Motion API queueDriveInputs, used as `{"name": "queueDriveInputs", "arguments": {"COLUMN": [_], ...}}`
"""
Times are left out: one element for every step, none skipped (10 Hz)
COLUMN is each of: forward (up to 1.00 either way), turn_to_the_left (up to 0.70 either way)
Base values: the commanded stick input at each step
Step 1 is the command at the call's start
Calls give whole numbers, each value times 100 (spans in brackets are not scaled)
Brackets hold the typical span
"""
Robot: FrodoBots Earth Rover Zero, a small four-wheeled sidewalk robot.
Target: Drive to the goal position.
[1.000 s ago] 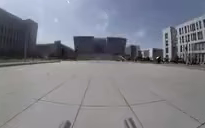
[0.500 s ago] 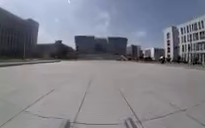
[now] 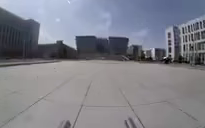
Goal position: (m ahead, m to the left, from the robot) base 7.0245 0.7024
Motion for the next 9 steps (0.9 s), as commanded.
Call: {"name": "queueDriveInputs", "arguments": {"forward": [85, 85, 85, 85, 85, 85, 85, 85, 85], "turn_to_the_left": [0, 0, 0, 0, 0, 0, 0, 0, 0]}}
